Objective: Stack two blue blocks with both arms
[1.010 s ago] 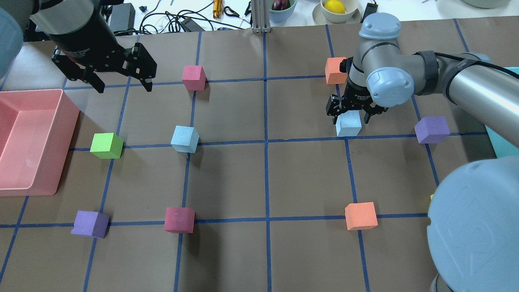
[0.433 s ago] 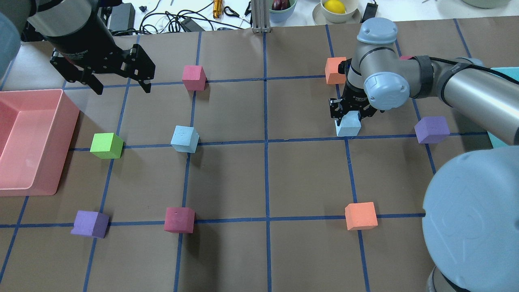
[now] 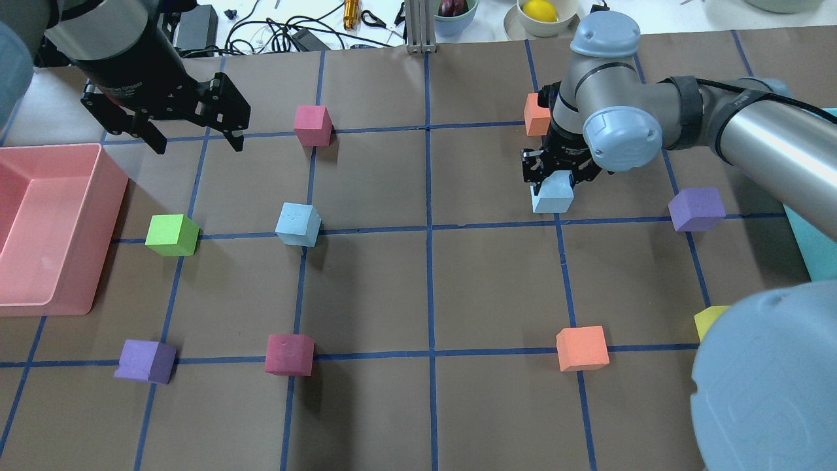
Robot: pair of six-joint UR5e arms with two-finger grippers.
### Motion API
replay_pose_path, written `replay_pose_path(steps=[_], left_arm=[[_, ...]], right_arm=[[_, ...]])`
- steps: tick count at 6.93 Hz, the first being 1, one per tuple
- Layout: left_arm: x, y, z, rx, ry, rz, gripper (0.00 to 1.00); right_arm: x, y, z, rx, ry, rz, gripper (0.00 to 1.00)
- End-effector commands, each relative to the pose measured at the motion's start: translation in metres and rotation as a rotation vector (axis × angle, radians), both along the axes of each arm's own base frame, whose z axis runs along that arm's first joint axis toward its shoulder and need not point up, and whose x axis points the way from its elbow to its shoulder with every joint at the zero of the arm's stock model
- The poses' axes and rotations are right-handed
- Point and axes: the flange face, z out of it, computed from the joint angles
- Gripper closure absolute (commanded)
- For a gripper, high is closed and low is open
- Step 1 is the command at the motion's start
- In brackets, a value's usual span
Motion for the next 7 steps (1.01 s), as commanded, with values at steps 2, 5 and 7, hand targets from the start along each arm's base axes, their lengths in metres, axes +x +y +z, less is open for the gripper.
replay_pose_path(steps=[2, 5, 7], left_arm=[[0.001, 0.0, 0.0, 0.001, 0.001, 0.001, 0.0], [0.0, 0.0, 0.0, 0.001, 0.0, 0.0, 0.0], [0.001, 0.0, 0.0, 0.001, 0.0, 0.003, 0.0]], right_arm=[[0.144, 0.065, 0.017, 0.0, 0.014, -0.088, 1.0], [0.199, 0.098, 0.002, 0.022, 0.035, -0.095, 1.0], [0.215, 0.104, -0.02, 0.039, 0.043, -0.069, 1.0]])
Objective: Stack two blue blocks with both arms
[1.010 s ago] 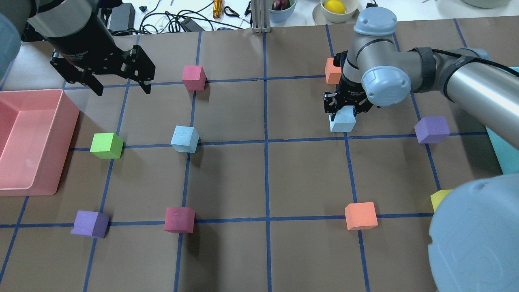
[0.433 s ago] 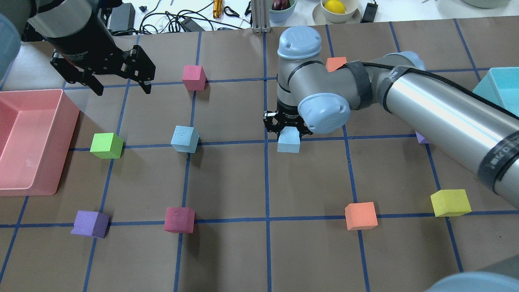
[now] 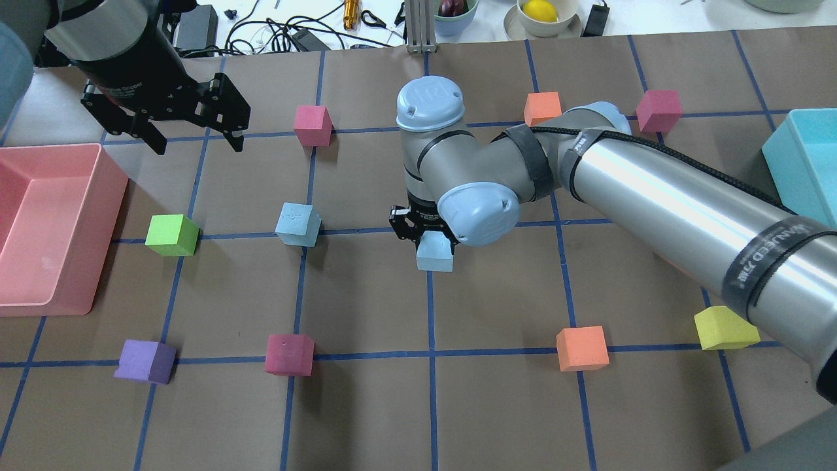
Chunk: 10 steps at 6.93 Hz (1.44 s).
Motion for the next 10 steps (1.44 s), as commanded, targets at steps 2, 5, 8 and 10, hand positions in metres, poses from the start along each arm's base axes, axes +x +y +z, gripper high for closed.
replay_pose_path(steps=[2, 5, 8, 10], left_arm=[[0.001, 0.0, 0.001, -0.002, 0.0, 0.002, 0.0], [0.001, 0.0, 0.0, 0.0, 0.0, 0.002, 0.0], [0.001, 0.0, 0.0, 0.0, 0.0, 0.002, 0.0], [0.001, 0.0, 0.001, -0.001, 0.0, 0.002, 0.0]], right_arm=[[0.007, 0.005, -0.023, 0.024, 0.011, 0.015, 1.0], [0.004, 0.013, -0.04, -0.017, -0.007, 0.018, 0.98], [0.007, 0.011, -0.037, -0.025, -0.036, 0.028, 0.97], [0.005, 0.012, -0.041, -0.022, -0.032, 0.05, 0.25]])
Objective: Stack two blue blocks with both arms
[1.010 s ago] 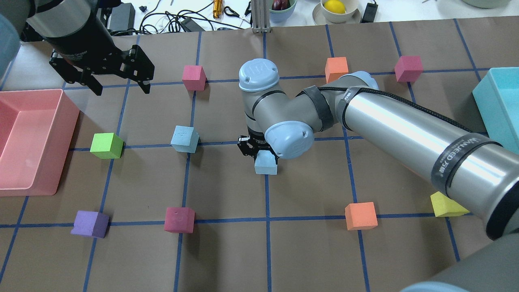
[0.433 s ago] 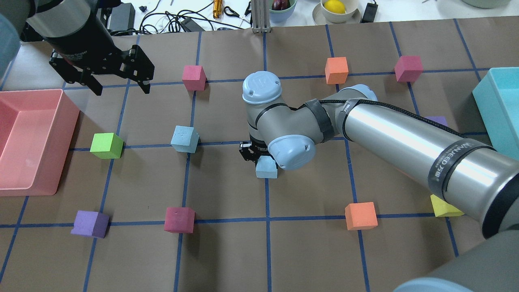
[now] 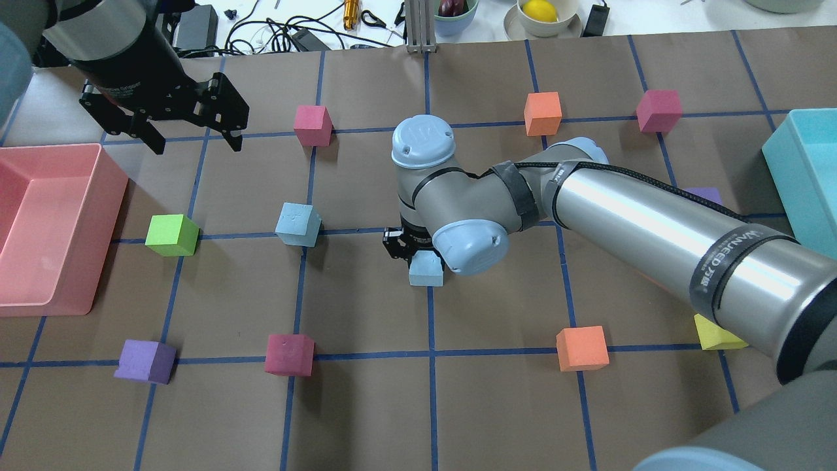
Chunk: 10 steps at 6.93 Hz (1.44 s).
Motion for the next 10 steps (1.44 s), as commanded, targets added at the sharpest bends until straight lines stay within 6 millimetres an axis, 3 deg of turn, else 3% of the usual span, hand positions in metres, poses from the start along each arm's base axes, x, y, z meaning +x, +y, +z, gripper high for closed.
replay_pose_path(steps=[1, 3, 4, 5, 7, 8, 10], left_arm=[[0.0, 0.0, 0.001, -0.001, 0.0, 0.0, 0.0], [0.0, 0.0, 0.001, -0.001, 0.0, 0.0, 0.0], [0.0, 0.0, 0.0, 0.0, 0.0, 0.0, 0.0], [0.0, 0.0, 0.001, -0.001, 0.0, 0.0, 0.0], [0.0, 0.0, 0.001, -0.001, 0.0, 0.0, 0.0], [0.0, 0.0, 0.001, -0.001, -0.002, 0.0, 0.0], [0.0, -0.001, -0.001, 0.002, -0.003, -0.003, 0.0]], right_arm=[[-0.002, 0.0, 0.0, -0.005, 0.007, 0.004, 0.0], [-0.002, -0.004, 0.014, -0.035, 0.002, 0.003, 0.0], [-0.017, -0.01, 0.039, -0.062, -0.013, -0.019, 0.0], [-0.038, -0.014, 0.071, -0.086, -0.02, -0.051, 0.0], [-0.117, -0.024, 0.145, -0.123, -0.035, -0.014, 0.0], [-0.146, -0.023, 0.168, -0.141, -0.038, 0.006, 0.0], [-0.174, -0.01, 0.205, -0.098, -0.026, 0.038, 0.0]])
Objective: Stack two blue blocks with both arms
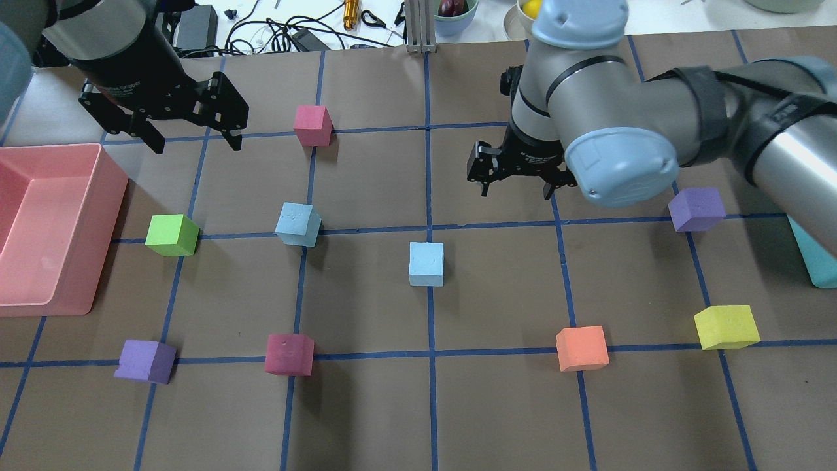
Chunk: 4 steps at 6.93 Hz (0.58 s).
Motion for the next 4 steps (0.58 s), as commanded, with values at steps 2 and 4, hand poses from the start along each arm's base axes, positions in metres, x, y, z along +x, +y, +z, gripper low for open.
replay_pose_path(steps=[2, 4], left_arm=[[-0.003, -0.015, -0.025, 0.051, -0.001, 0.003, 0.0], [-0.008, -0.036, -0.092, 0.108, 0.004, 0.032, 0.0]], right_arm=[[-0.059, 0.01, 0.069, 0.06, 0.053, 0.068, 0.0], [-0.073, 0.019, 0.089, 0.035, 0.058, 0.045, 0.0]])
